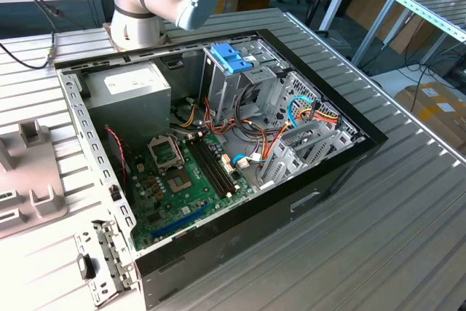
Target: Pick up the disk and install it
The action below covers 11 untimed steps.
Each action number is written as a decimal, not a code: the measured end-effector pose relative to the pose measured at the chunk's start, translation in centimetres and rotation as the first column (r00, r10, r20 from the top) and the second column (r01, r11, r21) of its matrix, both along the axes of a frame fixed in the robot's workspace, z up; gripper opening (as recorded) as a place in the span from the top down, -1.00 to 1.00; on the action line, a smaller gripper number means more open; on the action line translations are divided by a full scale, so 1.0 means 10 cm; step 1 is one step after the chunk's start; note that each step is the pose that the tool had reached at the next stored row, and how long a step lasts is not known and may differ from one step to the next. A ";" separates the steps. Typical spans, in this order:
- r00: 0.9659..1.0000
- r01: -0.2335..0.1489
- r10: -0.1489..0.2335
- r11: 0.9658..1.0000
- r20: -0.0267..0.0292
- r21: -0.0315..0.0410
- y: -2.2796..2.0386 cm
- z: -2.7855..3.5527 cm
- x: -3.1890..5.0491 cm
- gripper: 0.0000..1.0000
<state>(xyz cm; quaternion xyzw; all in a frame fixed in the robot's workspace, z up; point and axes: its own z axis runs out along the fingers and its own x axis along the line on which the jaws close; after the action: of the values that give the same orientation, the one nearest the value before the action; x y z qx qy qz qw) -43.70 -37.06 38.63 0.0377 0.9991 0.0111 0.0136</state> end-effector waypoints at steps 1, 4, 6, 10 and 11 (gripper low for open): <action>1.000 0.000 0.000 1.000 0.000 0.000 0.022 -0.001 0.007 0.79; 1.000 0.000 0.000 1.000 0.000 -0.001 0.079 -0.002 0.027 0.79; 1.000 0.000 0.000 1.000 0.000 -0.002 0.139 -0.003 0.047 0.79; 1.000 0.000 0.000 1.000 0.000 -0.003 0.242 -0.006 0.065 0.79; 1.000 0.000 0.000 1.000 0.000 -0.003 0.263 -0.007 0.066 0.79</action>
<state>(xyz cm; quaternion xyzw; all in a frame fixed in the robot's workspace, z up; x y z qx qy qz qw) -43.04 -34.43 38.56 0.0377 0.9991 0.0096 0.0137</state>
